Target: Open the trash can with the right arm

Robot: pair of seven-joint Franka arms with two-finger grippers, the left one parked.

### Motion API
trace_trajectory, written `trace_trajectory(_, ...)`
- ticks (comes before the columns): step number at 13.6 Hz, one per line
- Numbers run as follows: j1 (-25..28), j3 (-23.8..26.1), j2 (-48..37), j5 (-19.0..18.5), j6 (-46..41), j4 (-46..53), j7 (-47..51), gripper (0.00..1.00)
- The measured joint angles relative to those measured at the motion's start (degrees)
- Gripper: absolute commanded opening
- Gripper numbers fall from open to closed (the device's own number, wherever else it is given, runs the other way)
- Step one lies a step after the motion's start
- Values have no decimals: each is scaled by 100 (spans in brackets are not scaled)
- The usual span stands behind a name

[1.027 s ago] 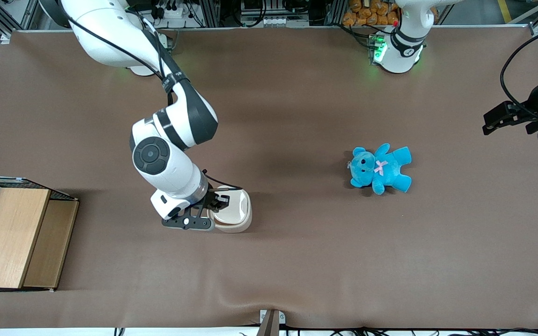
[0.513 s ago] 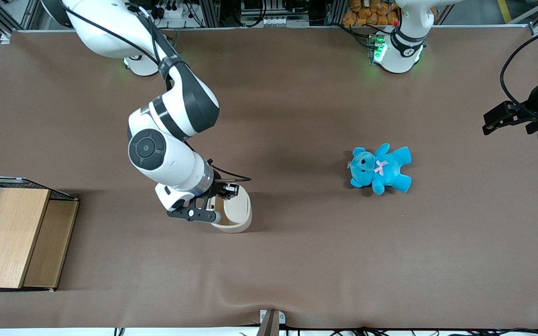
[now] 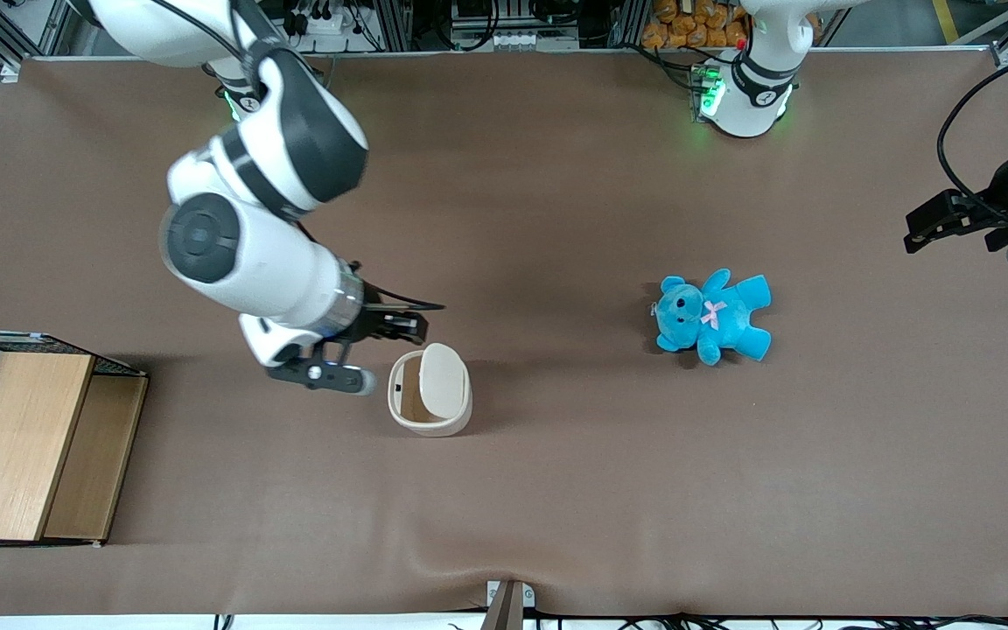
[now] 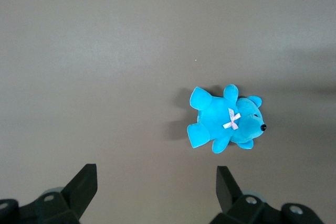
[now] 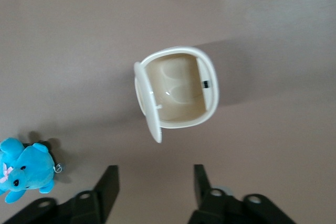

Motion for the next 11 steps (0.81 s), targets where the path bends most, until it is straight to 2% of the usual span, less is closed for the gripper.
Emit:
trace_trajectory(2, -529, 256, -70, 0, -408, 1, -305, 100)
trace_trajectory(4, -1435, 879, -70, 0, -630, -3, -736, 100)
trace_trajectory(6, -2084, 1243, -106, -43, -919, 8, -1187, 100)
trace_trajectory(9, -2200, 1342, -360, -560, -1293, 39, -1340, 100)
trace_trajectory(11, -2157, 1318, -685, -746, -1552, 23, -1466, 100)
